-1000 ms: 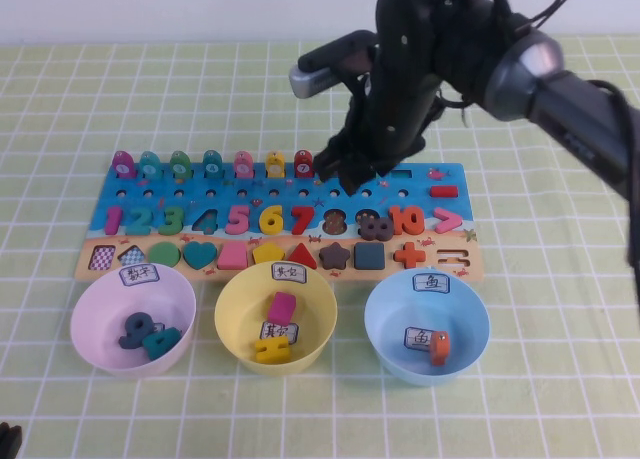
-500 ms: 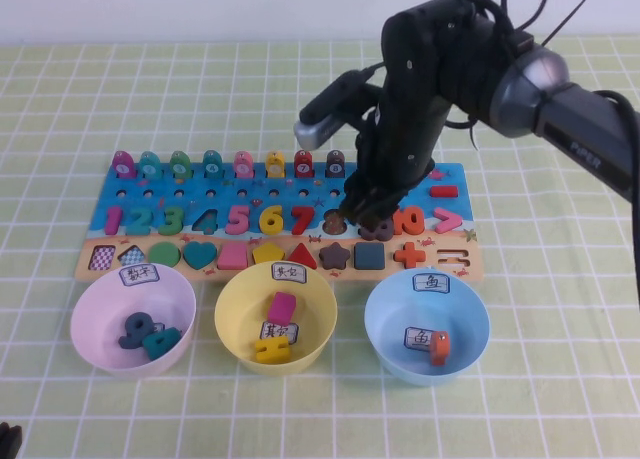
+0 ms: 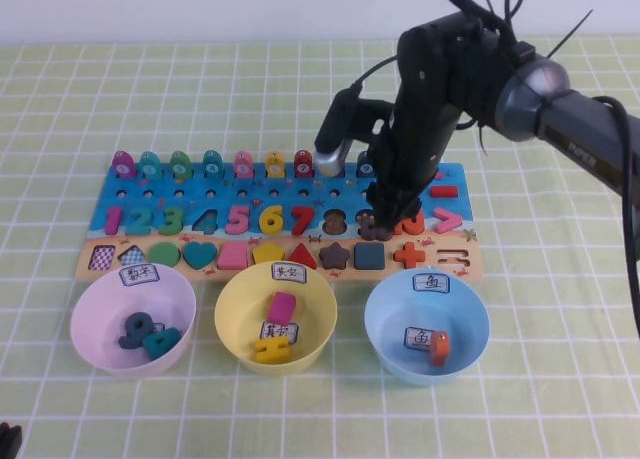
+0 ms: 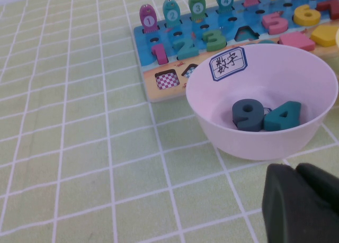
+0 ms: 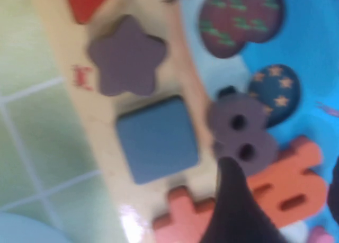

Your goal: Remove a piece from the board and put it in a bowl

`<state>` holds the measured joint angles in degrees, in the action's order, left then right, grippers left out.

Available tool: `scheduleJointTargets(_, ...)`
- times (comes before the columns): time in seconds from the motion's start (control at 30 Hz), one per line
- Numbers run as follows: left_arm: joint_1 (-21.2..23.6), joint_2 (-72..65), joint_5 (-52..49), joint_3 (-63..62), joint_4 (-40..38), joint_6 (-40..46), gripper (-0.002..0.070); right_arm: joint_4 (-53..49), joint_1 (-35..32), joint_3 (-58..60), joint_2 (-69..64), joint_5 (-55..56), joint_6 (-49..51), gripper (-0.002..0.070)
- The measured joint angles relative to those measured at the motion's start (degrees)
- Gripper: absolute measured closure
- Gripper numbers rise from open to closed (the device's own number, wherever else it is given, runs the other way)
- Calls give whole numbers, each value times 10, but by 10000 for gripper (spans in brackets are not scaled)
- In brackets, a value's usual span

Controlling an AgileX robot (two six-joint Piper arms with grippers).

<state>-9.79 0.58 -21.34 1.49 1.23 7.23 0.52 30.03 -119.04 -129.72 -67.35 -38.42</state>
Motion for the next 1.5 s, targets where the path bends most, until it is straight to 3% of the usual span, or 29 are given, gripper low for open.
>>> scheduleJointTargets(0.43, 0, 0, 0, 0, 0, 0, 680, 95, -20, 0, -13, 17, -79, 338)
scheduleJointTargets(1.5, 0, 0, 0, 0, 0, 0, 680, 155, -42, 1, -36, 37, -152, 341)
